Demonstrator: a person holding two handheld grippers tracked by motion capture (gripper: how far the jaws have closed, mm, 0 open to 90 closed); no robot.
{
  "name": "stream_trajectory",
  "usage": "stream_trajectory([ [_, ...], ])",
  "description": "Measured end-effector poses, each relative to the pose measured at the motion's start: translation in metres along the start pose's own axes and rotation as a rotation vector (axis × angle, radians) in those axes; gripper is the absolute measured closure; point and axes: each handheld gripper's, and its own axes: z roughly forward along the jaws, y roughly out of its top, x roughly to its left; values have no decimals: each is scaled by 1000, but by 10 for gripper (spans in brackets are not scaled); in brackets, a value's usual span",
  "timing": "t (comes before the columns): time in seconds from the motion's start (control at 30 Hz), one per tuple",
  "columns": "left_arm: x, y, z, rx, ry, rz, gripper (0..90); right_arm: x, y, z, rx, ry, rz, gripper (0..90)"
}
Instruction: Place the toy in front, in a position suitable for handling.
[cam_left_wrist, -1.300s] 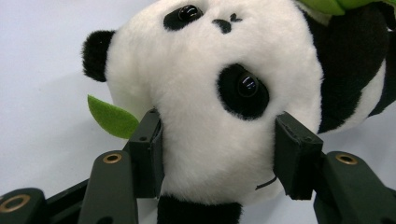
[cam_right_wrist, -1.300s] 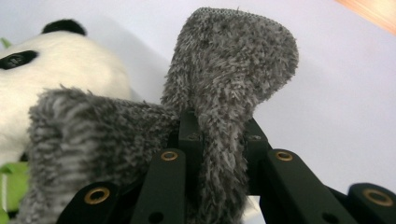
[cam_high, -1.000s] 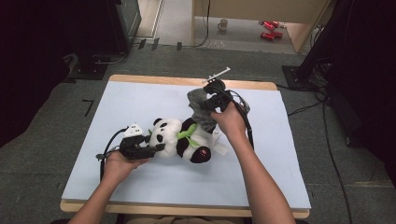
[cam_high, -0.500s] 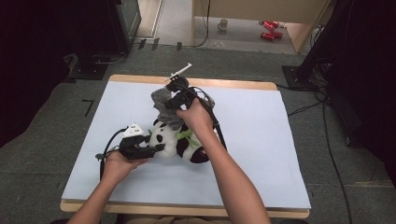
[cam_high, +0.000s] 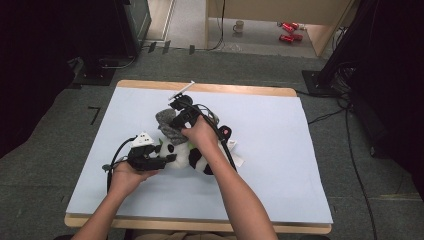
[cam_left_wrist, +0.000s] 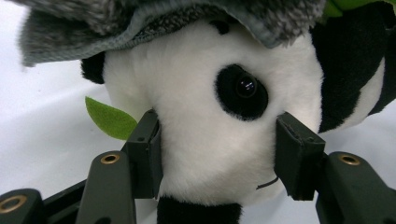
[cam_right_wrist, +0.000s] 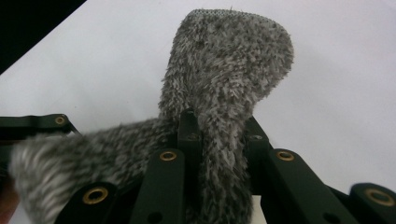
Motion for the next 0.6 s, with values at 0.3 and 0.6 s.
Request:
stream_trajectory([
  [0.3, 1, 1, 1, 4, 0, -22, 425, -22, -17, -14, -1, -78, 19, 761],
  [0.6, -1, 1, 1, 8, -4, -19, 426, -43, -38, -28, 17, -96, 57, 764],
])
